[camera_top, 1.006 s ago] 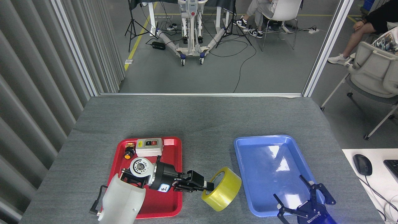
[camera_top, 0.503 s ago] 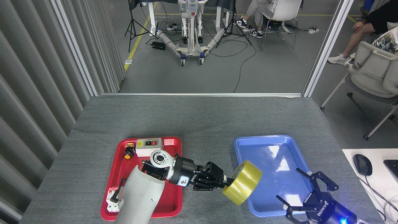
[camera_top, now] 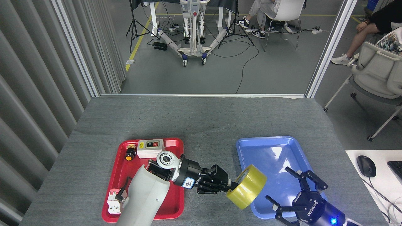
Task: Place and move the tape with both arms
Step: 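Move the right gripper to the tape roll and grasp it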
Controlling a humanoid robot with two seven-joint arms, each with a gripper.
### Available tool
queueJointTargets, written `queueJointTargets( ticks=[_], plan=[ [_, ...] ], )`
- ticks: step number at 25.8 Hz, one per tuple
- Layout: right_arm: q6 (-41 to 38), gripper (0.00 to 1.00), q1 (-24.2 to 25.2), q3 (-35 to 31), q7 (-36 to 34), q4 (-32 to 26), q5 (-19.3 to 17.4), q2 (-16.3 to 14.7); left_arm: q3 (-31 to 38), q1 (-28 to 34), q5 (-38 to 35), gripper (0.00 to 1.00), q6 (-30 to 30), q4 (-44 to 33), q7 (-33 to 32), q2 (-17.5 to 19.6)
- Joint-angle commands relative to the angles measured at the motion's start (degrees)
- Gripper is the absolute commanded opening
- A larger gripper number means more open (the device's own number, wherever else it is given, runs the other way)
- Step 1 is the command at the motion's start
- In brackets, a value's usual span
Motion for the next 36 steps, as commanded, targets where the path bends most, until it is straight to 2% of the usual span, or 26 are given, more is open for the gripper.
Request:
queueJointTargets(
  ticks=[1, 10, 17, 25, 36],
  plan=[
    [0.3, 1.0, -0.8, 0.3, 0.4, 0.0, 0.8, 2.2, -0.1, -0.2, -0.1, 0.0, 0.1, 0.0, 0.0, 0.0],
    [1.2, 0.9, -3.6, 0.8, 0.7, 1.1, 1.1, 4.5, -0.1, -0.2, -0.4, 0.0, 0.0, 0.0, 0.0, 0.0],
    [2.4, 0.72, -3.6, 1.3, 0.7, 1.8, 1.2, 5.9, -0.1, -0.2, -0.8, 0.0, 0.0, 0.0, 0.0, 0.0],
    [2.4, 0.65, -3.6, 1.3, 0.7, 1.8, 1.2, 5.4, -0.1, -0.3, -0.9, 0.0, 0.1, -0.1, 0.0, 0.0],
    [2.3, 0.36, -3.6, 1.8, 0.7, 1.8, 1.3, 5.7, -0.1, -0.6, -1.7, 0.0, 0.1, 0.1, 0.0, 0.5]
  ],
)
